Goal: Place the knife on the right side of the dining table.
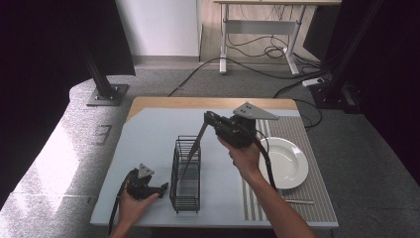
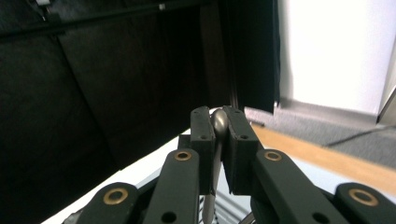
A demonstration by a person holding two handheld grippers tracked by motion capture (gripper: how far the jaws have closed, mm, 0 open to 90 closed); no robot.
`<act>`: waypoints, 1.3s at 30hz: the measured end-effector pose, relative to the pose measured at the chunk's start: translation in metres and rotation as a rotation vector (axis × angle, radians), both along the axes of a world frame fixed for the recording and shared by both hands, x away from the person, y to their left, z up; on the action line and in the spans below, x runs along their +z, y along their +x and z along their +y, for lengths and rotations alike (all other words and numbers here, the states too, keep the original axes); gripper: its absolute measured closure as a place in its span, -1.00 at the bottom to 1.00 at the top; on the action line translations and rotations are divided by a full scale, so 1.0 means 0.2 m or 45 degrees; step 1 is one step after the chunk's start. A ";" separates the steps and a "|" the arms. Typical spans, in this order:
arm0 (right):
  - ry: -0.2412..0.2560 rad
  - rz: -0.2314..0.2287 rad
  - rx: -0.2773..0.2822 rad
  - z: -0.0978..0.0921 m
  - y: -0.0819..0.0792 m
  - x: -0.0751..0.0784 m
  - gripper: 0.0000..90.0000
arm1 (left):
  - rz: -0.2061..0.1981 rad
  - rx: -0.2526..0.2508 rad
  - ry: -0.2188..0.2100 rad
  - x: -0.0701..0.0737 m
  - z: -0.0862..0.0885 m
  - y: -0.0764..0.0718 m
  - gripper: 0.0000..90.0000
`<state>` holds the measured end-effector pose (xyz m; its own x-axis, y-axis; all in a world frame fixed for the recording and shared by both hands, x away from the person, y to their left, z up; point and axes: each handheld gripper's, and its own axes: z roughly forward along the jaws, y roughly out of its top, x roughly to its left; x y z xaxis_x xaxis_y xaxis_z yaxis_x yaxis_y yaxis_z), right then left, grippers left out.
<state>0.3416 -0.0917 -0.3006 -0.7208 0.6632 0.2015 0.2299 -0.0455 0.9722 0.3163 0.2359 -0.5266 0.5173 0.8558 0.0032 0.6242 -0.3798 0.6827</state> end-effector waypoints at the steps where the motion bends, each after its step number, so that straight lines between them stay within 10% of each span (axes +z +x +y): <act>1: 0.007 -0.015 -0.008 -0.02 -0.01 0.03 0.87 | -0.001 0.000 0.001 0.00 0.00 0.00 -0.78; 12: -0.015 -0.146 -0.235 -0.29 -0.02 0.24 0.87 | 0.001 0.000 0.000 0.00 0.00 0.00 -0.78; 27: -0.183 0.012 -0.480 -0.51 0.40 -0.16 0.86 | 0.001 -0.001 0.000 0.00 0.00 0.00 -0.78; 39: -0.253 0.019 -0.531 -0.52 0.60 -0.30 0.86 | -0.001 -0.001 0.001 0.00 0.00 0.00 -0.78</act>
<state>0.4618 -0.1949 -0.3606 -0.3821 0.9228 0.0491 0.2453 0.0501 0.9682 0.3162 0.2360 -0.5266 0.5178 0.8555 0.0041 0.6236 -0.3807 0.6828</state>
